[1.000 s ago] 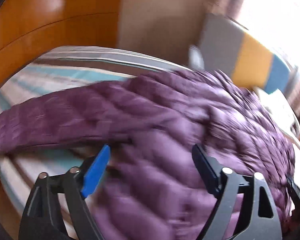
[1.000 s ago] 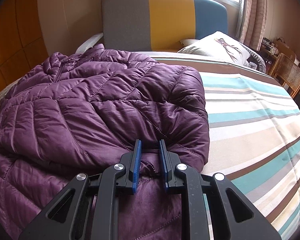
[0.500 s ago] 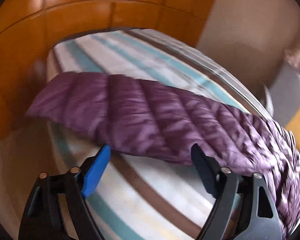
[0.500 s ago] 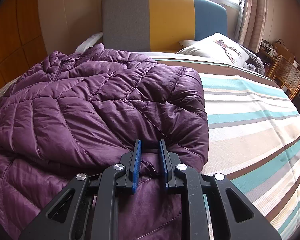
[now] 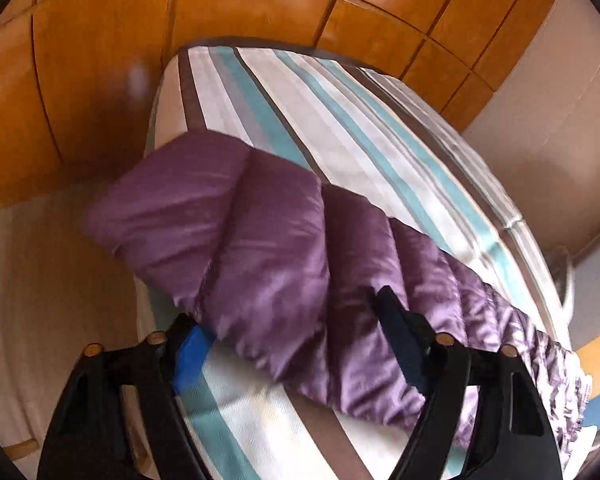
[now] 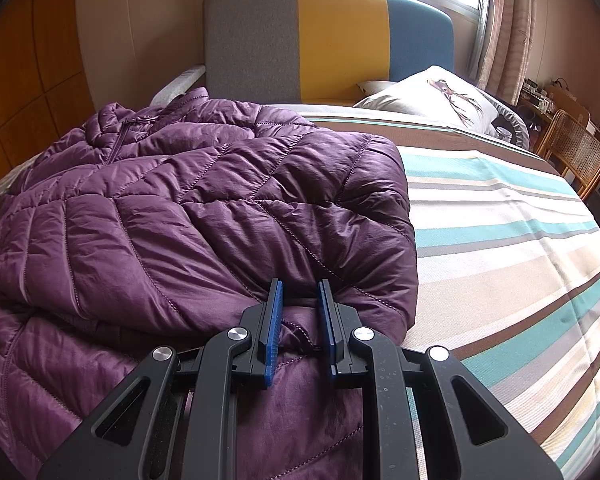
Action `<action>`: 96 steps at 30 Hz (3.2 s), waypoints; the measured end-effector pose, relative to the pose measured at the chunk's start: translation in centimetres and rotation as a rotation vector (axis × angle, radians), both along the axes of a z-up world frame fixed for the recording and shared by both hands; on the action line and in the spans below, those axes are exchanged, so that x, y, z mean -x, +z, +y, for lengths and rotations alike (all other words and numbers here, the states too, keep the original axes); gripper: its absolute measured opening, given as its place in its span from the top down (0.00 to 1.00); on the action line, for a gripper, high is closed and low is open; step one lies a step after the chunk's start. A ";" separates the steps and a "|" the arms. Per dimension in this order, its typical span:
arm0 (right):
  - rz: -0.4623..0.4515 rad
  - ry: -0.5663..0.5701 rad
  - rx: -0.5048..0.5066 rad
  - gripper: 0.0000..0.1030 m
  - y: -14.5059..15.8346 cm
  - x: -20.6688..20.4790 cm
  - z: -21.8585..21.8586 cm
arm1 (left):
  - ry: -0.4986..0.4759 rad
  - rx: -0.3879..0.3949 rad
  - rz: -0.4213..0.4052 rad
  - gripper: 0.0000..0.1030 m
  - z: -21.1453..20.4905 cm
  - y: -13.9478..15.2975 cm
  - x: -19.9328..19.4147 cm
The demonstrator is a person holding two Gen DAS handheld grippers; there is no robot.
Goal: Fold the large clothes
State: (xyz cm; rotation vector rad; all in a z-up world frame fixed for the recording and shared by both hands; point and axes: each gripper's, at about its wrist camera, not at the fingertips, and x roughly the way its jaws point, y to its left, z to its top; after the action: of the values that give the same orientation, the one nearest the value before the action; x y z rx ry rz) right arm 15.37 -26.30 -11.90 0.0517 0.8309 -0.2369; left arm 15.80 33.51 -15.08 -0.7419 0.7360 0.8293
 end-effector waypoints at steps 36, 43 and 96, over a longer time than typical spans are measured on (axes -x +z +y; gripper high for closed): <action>-0.007 0.001 -0.022 0.82 0.2 -0.1 -0.3 | -0.936 -0.829 -0.087 0.93 -32.7 8.2 -3.6; -0.009 0.001 -0.028 0.82 0.2 -0.1 -0.4 | -1.120 -0.901 -0.049 0.93 -39.9 7.5 -3.0; 0.081 0.224 -0.528 0.74 2.1 -1.2 7.0 | -1.152 -0.591 -0.138 0.06 -33.6 7.0 1.4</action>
State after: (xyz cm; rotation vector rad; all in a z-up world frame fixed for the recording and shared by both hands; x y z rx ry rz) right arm 16.56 -19.33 -9.77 0.4437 0.9547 0.1972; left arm 14.42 -0.08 -8.06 0.2053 0.6104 -0.0883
